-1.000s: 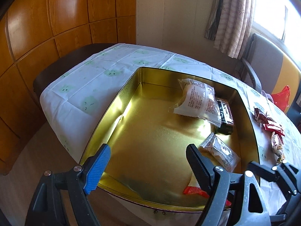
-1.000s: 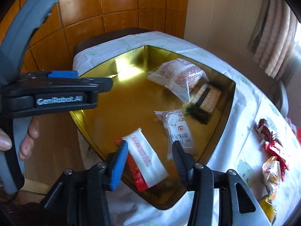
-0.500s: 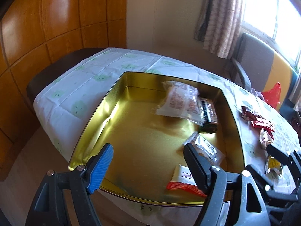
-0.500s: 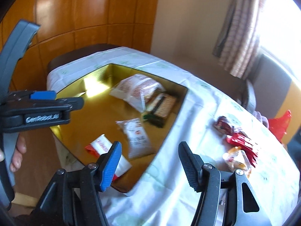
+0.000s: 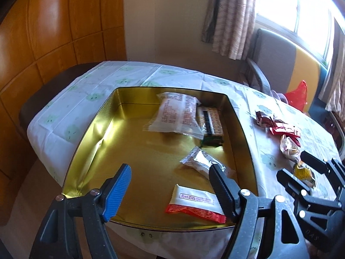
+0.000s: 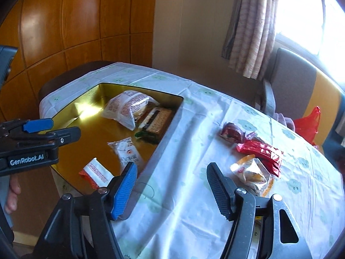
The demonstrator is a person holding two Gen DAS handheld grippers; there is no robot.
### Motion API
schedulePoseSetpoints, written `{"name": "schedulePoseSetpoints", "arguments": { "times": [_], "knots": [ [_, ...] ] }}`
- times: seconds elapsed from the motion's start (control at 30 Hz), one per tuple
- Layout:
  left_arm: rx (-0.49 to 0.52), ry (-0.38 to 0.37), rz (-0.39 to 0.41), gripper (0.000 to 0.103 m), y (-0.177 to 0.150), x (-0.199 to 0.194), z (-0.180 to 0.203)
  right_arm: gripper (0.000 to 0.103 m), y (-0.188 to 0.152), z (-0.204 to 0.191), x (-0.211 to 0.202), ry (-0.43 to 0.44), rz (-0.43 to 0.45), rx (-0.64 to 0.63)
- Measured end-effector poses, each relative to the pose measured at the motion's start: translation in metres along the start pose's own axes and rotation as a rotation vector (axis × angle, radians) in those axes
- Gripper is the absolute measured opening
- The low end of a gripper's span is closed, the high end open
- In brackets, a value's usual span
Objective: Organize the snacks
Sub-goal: 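Drop the wafer packet into the tin with the right gripper, then move the left gripper to the snack pile and grasp the dark red chocolate packet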
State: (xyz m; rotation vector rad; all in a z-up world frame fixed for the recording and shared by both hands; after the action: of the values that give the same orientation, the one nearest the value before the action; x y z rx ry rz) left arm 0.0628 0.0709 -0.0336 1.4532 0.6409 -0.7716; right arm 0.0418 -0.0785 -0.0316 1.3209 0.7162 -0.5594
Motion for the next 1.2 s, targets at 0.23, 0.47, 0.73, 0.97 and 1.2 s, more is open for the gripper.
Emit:
{"name": "schedulePoseSetpoints", "arguments": {
  "times": [0.23,0.47,0.73,0.97,1.2],
  "knots": [
    [0.053,-0.024,-0.001,0.075,0.001,-0.002,0.018,0.068,-0.004,0.019,-0.003,-0.023,0.000,0.047],
    [0.152,-0.085,0.005,0.070,0.006,-0.008,0.048,0.069,-0.020,0.056,-0.012,-0.077,0.011,0.131],
    [0.266,-0.196,-0.034,0.062,0.017,-0.003,0.100,0.070,-0.071,0.138,-0.032,-0.197,-0.015,0.343],
    [0.318,-0.283,-0.134,0.048,0.031,0.021,0.149,0.071,-0.109,0.187,-0.046,-0.270,-0.041,0.477],
    [0.315,-0.289,-0.197,0.048,0.066,0.060,0.189,0.072,-0.120,0.203,-0.050,-0.269,-0.028,0.505]
  ]
}}
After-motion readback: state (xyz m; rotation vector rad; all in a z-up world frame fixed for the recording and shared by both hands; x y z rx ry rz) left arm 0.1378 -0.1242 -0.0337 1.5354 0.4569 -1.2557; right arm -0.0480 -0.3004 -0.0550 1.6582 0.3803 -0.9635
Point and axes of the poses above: each gripper's, at about its wrist camera, not at the fingertips, and x roughly the way its jaws point, z to its right, y to its top, the point moved 3 cm from there along x, roughly the way its jaws point, and after that the axes turned 4 degrees about -z, right-handed, at the moved point
